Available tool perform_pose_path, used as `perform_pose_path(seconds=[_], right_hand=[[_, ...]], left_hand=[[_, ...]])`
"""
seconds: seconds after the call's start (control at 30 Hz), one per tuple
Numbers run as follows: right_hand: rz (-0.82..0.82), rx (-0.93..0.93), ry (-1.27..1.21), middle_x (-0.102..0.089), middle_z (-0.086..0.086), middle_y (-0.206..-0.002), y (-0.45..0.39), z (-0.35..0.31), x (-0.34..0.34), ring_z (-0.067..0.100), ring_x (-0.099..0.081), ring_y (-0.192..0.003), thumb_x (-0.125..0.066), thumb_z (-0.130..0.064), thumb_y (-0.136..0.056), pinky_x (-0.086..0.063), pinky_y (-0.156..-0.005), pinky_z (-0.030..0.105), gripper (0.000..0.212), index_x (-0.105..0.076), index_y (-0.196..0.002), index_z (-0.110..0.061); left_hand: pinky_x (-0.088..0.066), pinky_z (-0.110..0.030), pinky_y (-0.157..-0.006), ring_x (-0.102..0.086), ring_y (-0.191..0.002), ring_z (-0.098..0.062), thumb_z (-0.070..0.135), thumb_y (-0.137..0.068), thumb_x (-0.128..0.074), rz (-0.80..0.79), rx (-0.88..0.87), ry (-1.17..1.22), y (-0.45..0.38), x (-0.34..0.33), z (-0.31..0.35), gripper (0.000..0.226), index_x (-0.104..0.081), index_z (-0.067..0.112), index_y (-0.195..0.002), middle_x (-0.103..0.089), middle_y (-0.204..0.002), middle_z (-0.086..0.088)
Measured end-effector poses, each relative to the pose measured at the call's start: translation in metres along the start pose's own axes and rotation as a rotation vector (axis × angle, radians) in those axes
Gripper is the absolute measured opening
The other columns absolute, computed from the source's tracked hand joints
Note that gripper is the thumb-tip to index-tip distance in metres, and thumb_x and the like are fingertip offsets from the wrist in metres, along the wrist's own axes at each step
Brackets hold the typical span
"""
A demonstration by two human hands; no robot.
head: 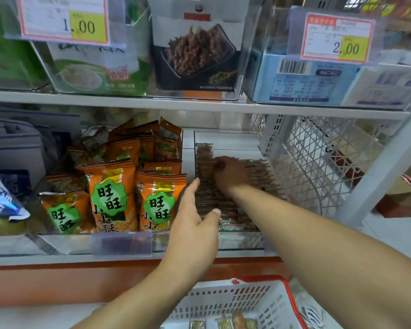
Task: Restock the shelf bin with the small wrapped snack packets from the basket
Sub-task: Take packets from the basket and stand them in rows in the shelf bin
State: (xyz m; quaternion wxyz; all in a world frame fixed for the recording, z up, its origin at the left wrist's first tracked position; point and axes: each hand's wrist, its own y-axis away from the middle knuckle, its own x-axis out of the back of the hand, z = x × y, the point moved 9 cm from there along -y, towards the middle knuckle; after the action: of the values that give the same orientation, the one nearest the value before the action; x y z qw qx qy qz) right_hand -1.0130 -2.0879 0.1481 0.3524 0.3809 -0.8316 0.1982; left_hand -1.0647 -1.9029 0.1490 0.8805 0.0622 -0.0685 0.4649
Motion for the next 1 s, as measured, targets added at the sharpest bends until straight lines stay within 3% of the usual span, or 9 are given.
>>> perform_pose_path(seconds=[0.13, 0.27, 0.33, 0.4, 0.47, 0.63, 0.8, 0.9, 1.0], right_hand=[[0.032, -0.031, -0.018, -0.07, 0.016, -0.12, -0.003, -0.005, -0.008, 0.031, -0.063, -0.115, -0.053, -0.012, -0.095, -0.045, -0.095, 0.03, 0.03, -0.071, -0.118, -0.006], [0.025, -0.033, -0.008, -0.067, 0.018, -0.126, -0.003, -0.006, -0.01, 0.034, -0.059, -0.121, -0.053, -0.01, -0.096, -0.044, -0.099, 0.033, 0.031, -0.066, -0.122, -0.003], [0.034, -0.033, -0.002, -0.062, 0.019, -0.134, -0.002, -0.002, -0.008, 0.035, -0.055, -0.127, -0.053, -0.01, -0.097, -0.04, -0.105, 0.034, 0.036, -0.06, -0.131, -0.001], [0.03, -0.025, -0.005, -0.06, 0.02, -0.137, -0.002, -0.001, -0.009, 0.035, -0.053, -0.13, -0.053, -0.009, -0.097, -0.037, -0.109, 0.035, 0.041, -0.055, -0.137, 0.0], [0.019, -0.051, -0.011, -0.052, 0.016, -0.146, -0.002, 0.002, -0.01, 0.031, -0.046, -0.137, -0.054, -0.008, -0.096, -0.034, -0.115, 0.034, 0.052, -0.045, -0.147, -0.006], [0.2, 0.065, -0.194, -0.06, 0.004, -0.134, 0.028, -0.01, 0.03, 0.019, -0.06, -0.119, -0.058, -0.005, -0.094, -0.047, -0.104, 0.03, 0.042, -0.059, -0.134, -0.016], [0.563, 0.705, -0.398, -0.064, -0.002, -0.086, 0.151, -0.04, 0.088, 0.012, -0.061, -0.079, -0.061, 0.0, -0.085, -0.049, -0.071, 0.026, 0.013, -0.065, -0.089, -0.012], [0.337, 0.773, -0.358, -0.059, 0.005, -0.081, 0.209, -0.003, 0.037, 0.02, -0.054, -0.072, -0.057, 0.006, -0.078, -0.044, -0.066, 0.028, 0.014, -0.061, -0.08, -0.007], [-0.226, 0.504, 0.066, -0.061, 0.006, -0.094, 0.234, 0.087, -0.074, 0.025, -0.061, -0.087, -0.057, -0.003, -0.086, -0.043, -0.07, 0.031, 0.013, -0.064, -0.096, -0.009]], left_hand=[[-0.043, -0.004, -0.056, -0.051, -0.059, 0.011, 0.018, -0.101, -0.059, -0.012, 0.012, 0.043, -0.002, 0.003, 0.0, 0.066, -0.031, 0.048, -0.151, -0.054, -0.078, 0.022], [-0.038, 0.0, -0.052, -0.048, -0.051, 0.019, 0.015, -0.101, -0.059, -0.026, 0.011, 0.028, 0.0, 0.006, 0.002, 0.059, -0.039, 0.049, -0.145, -0.047, -0.071, 0.026], [-0.037, 0.004, -0.054, -0.047, -0.054, 0.025, 0.014, -0.101, -0.059, -0.022, -0.014, 0.002, 0.003, 0.008, 0.006, 0.053, -0.046, 0.044, -0.143, -0.053, -0.086, 0.03], [-0.034, 0.007, -0.077, -0.048, -0.086, 0.031, 0.014, -0.1, -0.06, -0.017, -0.058, -0.053, 0.007, 0.009, 0.01, 0.05, -0.048, 0.041, -0.141, -0.051, -0.135, 0.026], [-0.026, -0.005, -0.1, -0.039, -0.127, 0.015, 0.016, -0.099, -0.063, 0.003, -0.087, -0.101, 0.013, 0.012, 0.013, 0.047, -0.05, 0.041, -0.137, -0.036, -0.157, 0.018], [-0.036, -0.002, -0.085, -0.053, -0.103, 0.01, 0.01, -0.092, -0.07, 0.119, -0.246, -0.125, 0.039, 0.026, 0.034, 0.032, -0.06, 0.027, -0.116, -0.06, -0.126, 0.006], [-0.042, -0.01, -0.065, -0.055, -0.068, 0.0, 0.003, -0.085, -0.067, 0.053, -0.287, -0.174, 0.051, 0.018, 0.02, 0.021, -0.055, 0.02, -0.086, -0.063, -0.079, 0.004], [-0.041, -0.018, -0.056, -0.054, -0.062, -0.001, 0.012, -0.086, -0.065, -0.228, -0.078, -0.508, 0.052, -0.016, -0.051, 0.018, -0.053, 0.025, -0.082, -0.059, -0.072, 0.009], [-0.051, -0.032, -0.084, -0.064, -0.098, -0.022, 0.025, -0.092, -0.063, -0.665, 0.095, -0.958, 0.078, -0.045, -0.157, 0.018, -0.057, 0.025, -0.109, -0.068, -0.105, 0.0]])
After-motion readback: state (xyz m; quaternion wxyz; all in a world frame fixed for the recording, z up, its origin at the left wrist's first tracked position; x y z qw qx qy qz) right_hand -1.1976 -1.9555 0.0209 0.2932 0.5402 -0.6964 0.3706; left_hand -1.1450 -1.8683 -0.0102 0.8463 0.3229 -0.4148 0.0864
